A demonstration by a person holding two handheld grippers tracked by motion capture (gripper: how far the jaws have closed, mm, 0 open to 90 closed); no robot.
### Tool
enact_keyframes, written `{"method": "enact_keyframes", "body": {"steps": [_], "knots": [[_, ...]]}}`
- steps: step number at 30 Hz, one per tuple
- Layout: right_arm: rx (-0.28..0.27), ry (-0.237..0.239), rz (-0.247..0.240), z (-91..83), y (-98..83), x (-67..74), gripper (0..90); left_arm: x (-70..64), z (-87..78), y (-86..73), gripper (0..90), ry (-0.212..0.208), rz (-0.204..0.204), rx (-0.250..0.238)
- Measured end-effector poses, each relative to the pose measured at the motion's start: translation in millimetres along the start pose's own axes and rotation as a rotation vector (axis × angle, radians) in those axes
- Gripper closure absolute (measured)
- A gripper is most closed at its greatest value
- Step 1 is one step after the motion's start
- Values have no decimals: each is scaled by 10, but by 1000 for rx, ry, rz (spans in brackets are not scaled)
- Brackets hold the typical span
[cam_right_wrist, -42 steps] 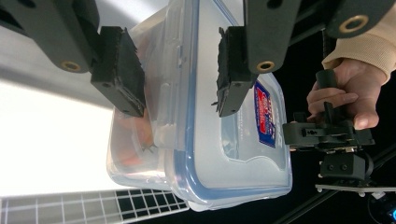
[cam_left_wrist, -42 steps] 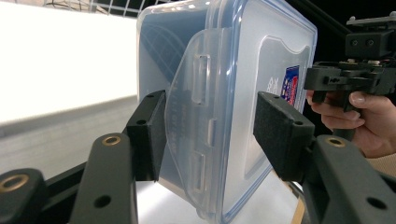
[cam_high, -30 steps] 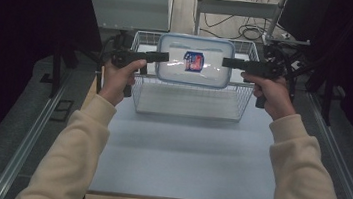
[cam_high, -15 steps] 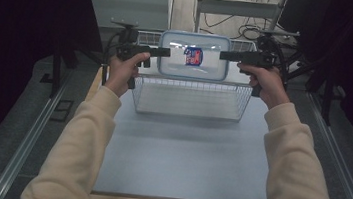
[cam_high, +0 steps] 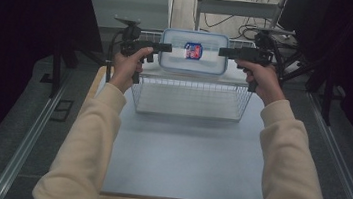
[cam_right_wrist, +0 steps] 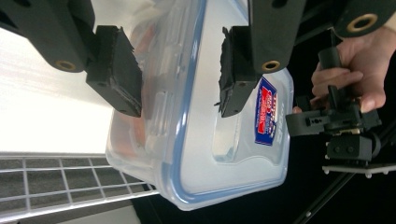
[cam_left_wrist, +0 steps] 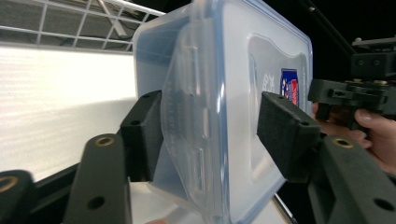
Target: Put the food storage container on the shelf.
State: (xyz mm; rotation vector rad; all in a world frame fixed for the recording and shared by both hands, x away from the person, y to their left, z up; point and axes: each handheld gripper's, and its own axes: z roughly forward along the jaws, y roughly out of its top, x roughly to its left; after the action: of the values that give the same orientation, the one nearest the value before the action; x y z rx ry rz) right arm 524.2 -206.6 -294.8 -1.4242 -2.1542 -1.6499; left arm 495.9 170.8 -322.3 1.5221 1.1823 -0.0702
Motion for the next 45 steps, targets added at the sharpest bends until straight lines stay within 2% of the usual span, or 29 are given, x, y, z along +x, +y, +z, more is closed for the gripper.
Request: {"method": "enact_keyframes", "body": {"steps": [2,5,7,8,9,11,13,16,20,22,25,29,34,40,45], "knots": [[-3,-5,17,25,6,-22,496,24,48,28,391,2,-25,-7],[-25,-31,34,58,6,-42,479,70,126,69,366,7,-40,-4],[-41,-68,39,89,3,-42,472,93,179,81,327,17,-50,3],[-46,-86,41,105,0,-40,491,105,206,84,299,31,-54,-2],[-53,-103,35,122,-7,-28,468,114,228,86,284,59,-54,-7],[-77,-141,16,151,-37,0,446,121,257,89,260,60,-52,-15],[-121,-140,16,147,-72,26,445,101,271,90,204,73,-42,-19],[-137,-155,-21,123,-117,67,432,67,269,95,140,80,-33,-33],[-151,-148,-46,39,-135,113,407,-6,181,119,120,66,-11,-72],[-152,-143,-64,-33,-149,127,402,-49,132,112,120,56,-4,-69],[-140,-147,-87,-136,-172,122,390,-132,28,62,124,65,43,-68],[-131,-148,-120,-288,-222,128,381,-231,-158,-58,147,80,97,-86],[-115,-120,-148,-443,-334,145,367,-285,-322,-234,161,42,125,-66],[-73,-70,-191,-541,-626,156,341,-354,-504,-587,174,0,166,-52],[-66,-24,-209,-587,-940,138,328,-378,-583,-987,177,-25,187,-37]]}}
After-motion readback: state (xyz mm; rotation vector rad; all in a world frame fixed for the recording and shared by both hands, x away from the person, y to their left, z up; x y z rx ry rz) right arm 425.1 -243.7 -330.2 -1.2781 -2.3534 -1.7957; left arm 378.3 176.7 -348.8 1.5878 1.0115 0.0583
